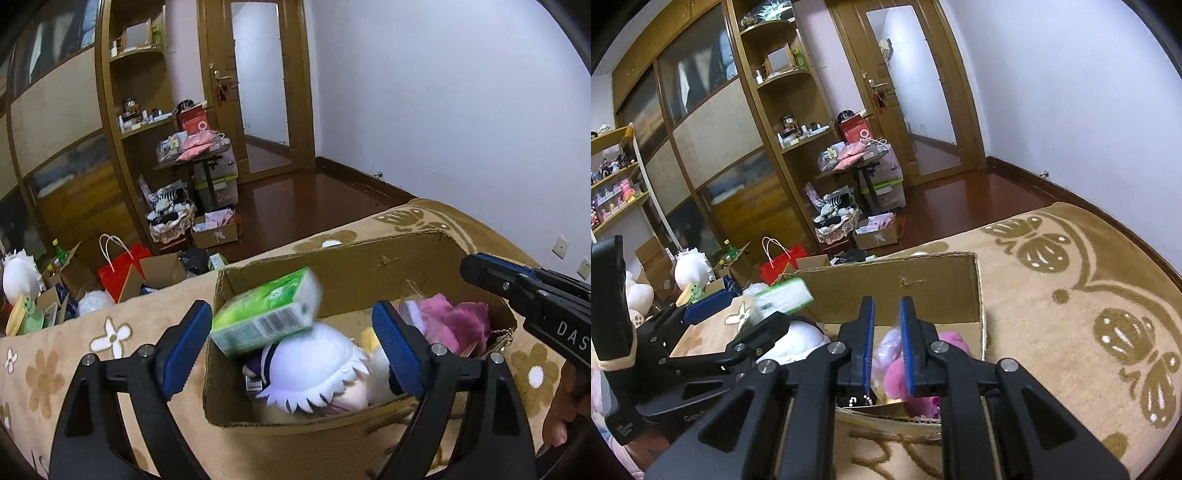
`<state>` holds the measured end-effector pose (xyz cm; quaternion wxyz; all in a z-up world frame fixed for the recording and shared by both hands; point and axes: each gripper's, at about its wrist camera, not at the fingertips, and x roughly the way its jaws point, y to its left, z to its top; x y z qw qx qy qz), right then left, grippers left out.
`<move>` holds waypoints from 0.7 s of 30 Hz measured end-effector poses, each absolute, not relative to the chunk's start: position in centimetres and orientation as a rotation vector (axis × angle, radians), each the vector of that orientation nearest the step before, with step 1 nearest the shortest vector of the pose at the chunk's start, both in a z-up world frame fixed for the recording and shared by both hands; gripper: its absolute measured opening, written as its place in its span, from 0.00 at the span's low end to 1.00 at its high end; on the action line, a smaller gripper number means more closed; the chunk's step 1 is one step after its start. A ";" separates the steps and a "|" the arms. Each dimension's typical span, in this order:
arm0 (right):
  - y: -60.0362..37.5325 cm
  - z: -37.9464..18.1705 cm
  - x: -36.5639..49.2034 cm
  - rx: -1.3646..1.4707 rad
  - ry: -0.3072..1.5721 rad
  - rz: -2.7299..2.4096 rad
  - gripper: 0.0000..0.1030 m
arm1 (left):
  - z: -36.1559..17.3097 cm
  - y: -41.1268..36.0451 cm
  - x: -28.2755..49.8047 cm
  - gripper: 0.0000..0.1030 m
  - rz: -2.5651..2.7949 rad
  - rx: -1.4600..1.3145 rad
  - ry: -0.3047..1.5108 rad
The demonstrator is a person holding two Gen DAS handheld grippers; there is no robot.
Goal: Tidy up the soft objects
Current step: 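Carry the tissue pack and plastic bag over the box and release both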
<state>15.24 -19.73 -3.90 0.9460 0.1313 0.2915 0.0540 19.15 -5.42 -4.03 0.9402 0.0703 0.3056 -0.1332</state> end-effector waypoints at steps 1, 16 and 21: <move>-19.7 -3.9 15.2 0.267 0.594 0.108 0.15 | -4.0 -5.2 19.0 0.86 -0.267 0.139 0.630; -19.8 -0.4 11.0 0.236 0.569 0.115 0.44 | -0.5 -0.8 13.7 0.95 -0.163 0.077 0.593; -19.5 1.2 8.8 0.204 0.546 0.119 0.66 | 1.5 0.6 11.1 0.96 -0.135 0.070 0.557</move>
